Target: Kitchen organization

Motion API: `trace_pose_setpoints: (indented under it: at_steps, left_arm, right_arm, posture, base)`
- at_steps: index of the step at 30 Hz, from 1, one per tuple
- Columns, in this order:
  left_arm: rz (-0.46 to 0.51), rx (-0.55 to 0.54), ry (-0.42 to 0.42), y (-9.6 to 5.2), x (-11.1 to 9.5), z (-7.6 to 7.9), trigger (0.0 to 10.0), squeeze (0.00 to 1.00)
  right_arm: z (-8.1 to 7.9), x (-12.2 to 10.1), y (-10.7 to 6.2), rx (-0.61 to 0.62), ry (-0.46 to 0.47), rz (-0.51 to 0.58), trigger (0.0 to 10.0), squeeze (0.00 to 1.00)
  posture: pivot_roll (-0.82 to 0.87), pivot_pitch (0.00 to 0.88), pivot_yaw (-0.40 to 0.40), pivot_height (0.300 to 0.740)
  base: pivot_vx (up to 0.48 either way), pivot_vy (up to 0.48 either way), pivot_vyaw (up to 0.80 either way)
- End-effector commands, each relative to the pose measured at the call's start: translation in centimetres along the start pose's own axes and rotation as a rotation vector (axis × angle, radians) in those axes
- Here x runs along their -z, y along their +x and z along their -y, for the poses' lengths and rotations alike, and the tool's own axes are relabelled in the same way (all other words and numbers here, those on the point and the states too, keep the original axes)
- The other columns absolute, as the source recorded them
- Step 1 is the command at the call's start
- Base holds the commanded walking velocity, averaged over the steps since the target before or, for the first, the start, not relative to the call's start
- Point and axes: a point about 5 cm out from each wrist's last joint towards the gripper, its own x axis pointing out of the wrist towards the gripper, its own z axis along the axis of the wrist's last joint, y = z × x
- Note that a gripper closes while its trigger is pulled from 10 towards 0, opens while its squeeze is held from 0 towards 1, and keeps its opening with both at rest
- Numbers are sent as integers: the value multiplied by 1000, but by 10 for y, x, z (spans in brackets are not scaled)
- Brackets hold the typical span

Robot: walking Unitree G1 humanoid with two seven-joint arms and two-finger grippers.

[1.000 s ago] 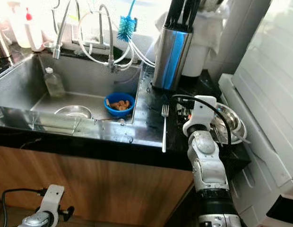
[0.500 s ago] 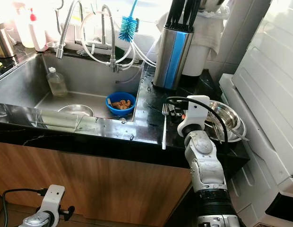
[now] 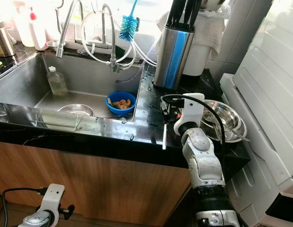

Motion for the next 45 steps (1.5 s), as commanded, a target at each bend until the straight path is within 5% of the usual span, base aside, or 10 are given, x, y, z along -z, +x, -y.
trace_pose_setpoints:
  at_steps: [1, 17, 23, 26, 29, 35, 36, 40, 42, 45]
  left_arm:
    - [10, 6, -9, 2, -5, 3, 10000, 0]
    - [12, 0, -15, 2, -6, 3, 10000, 0]
    - [12, 1, -18, 2, -7, 3, 10000, 0]
    - [12, 2, -19, 2, -7, 3, 10000, 0]
    - [12, 3, -19, 2, -7, 3, 10000, 0]
    - [10, 7, -18, 2, -7, 3, 10000, 0]
    - [10, 7, -17, 2, -7, 2, 10000, 0]
    - [11, 6, -19, 2, -8, 2, 10000, 0]
    - [11, 6, -18, 2, -8, 2, 10000, 0]
    - [11, 5, -18, 2, -8, 1, 10000, 0]
  right_arm:
    - [3, 1, 4, 10, -11, -39, 10000, 0]
    - [-10, 8, 6, -72, -5, -116, 10000, 306]
    - [-8, 12, 7, -29, 12, -137, 10000, 0]
    - [-7, 11, 7, -17, 40, -133, 0, 0]
    - [-6, 12, 7, -11, 41, -140, 0, 0]
    - [-6, 14, 6, -1, 35, -155, 8706, 0]
    - [-7, 15, 6, -7, 38, -156, 588, 0]
    - [-8, 15, 6, -7, 45, -160, 0, 0]
    - [-8, 17, 7, 3, 45, -173, 10000, 0]
    - [-8, 18, 8, 5, 51, -188, 10000, 0]
  posture:
    - [167, 0, -145, 736]
    - [167, 0, -145, 736]
    - [169, 0, -145, 736]
    - [168, 0, -144, 736]
    - [166, 0, -143, 736]
    - [166, 0, -140, 736]
    - [168, 0, -139, 736]
    - [172, 0, -139, 736]
    - [172, 0, -138, 736]
    - [172, 0, -138, 736]
  base:
    - [0, 0, 0]
    - [0, 0, 0]
    - [0, 0, 0]
    - [0, 0, 0]
    - [0, 0, 0]
    - [0, 0, 0]
    - [0, 0, 0]
    - [0, 0, 0]
    - [0, 0, 0]
    - [0, 0, 0]
